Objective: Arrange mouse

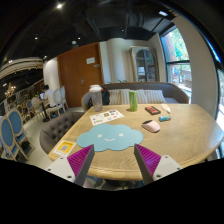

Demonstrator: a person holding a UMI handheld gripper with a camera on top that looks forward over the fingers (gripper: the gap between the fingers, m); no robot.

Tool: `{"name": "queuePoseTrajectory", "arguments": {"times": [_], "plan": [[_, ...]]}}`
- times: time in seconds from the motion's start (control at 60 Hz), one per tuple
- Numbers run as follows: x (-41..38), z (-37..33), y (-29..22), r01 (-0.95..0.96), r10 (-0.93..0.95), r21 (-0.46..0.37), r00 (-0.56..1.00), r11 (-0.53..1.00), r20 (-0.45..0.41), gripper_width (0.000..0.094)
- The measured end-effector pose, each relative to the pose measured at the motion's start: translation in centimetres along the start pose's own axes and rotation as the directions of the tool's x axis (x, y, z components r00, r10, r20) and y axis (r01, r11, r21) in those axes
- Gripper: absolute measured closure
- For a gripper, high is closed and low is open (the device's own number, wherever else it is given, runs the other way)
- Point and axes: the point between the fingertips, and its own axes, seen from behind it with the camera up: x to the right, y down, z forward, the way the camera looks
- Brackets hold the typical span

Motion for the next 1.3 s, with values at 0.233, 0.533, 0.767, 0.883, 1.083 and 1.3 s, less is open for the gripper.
{"name": "queuePoseTrajectory", "arguments": {"times": [0.233,0.533,0.767,0.883,1.083,1.3], "plan": [[10.1,6.2,2.2,0.001,-0.012,-0.098,0.994,0.995,-0.111,0.0110],[18.9,14.8,2.5,0.065,-0.099,-0.203,0.982,0.977,-0.160,0.0123],[20.7,19.7,1.1,0.030,-0.059,-0.233,0.991,0.972,-0.121,0.0126],[21.5,21.7,0.1,0.028,-0.057,-0.232,0.991,0.972,-0.117,0.0129],[22.2,24.2,-1.1,0.025,-0.052,-0.223,0.992,0.974,-0.114,0.0166],[22.7,25.8,-1.8,0.005,-0.039,-0.226,0.989,0.974,-0.144,0.0242]]}}
